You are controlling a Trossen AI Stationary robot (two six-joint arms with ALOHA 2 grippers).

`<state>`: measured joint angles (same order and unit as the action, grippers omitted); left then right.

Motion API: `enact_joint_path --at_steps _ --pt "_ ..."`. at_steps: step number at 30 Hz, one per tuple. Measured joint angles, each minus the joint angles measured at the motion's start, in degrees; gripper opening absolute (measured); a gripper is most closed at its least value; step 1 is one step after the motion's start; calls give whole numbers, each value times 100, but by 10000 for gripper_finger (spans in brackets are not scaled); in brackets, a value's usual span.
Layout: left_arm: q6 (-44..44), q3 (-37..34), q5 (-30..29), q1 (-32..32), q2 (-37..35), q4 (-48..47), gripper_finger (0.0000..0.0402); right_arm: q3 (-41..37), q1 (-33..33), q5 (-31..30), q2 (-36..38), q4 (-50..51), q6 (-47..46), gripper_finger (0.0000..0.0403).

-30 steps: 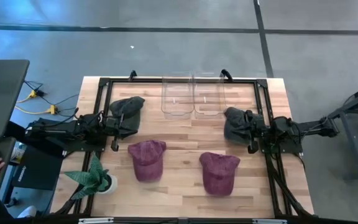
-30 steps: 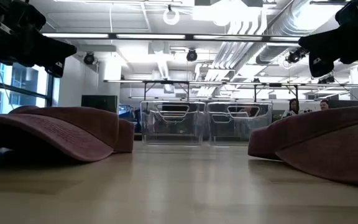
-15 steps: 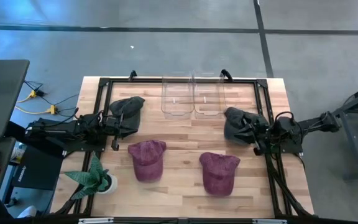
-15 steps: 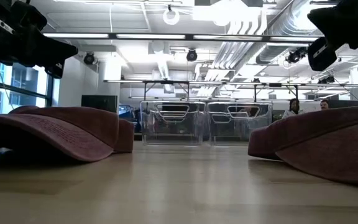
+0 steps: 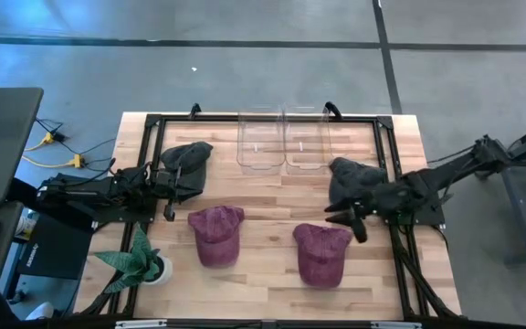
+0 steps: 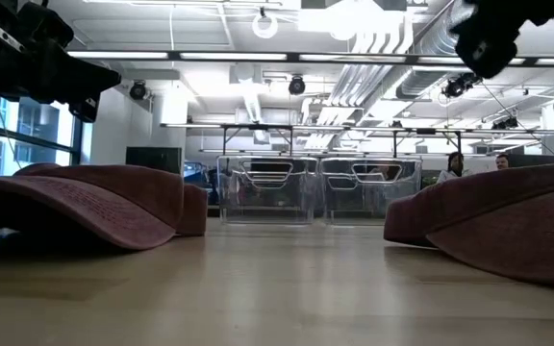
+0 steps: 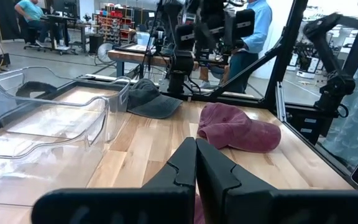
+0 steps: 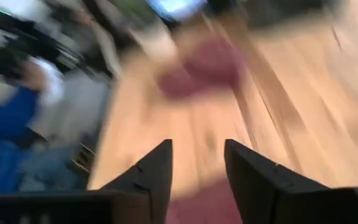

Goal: Pick & Place hat
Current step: Put the right red cap into the left transparent bin

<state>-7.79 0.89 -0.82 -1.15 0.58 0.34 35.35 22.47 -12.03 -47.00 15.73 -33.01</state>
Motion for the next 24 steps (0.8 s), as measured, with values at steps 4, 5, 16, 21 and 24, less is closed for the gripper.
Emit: enact_joint_path --at_steps 4,5,16,21,24 --pt "0 0 4 0 1 -2 1 989 -60 494 -1038 2210 -1547 186" --pt "0 0 4 0 0 -5 1 1108 -90 702 -1267 2540 -1869 196" --pt "0 0 151 0 2 -35 1 556 -634 1871 -2726 2801 -3449 263" --pt "-1 0 151 0 0 -35 1 307 -904 2390 -3011 2377 -3243 263" --pt "0 0 163 0 0 -35 1 173 -943 2838 -3115 2001 -3135 253"
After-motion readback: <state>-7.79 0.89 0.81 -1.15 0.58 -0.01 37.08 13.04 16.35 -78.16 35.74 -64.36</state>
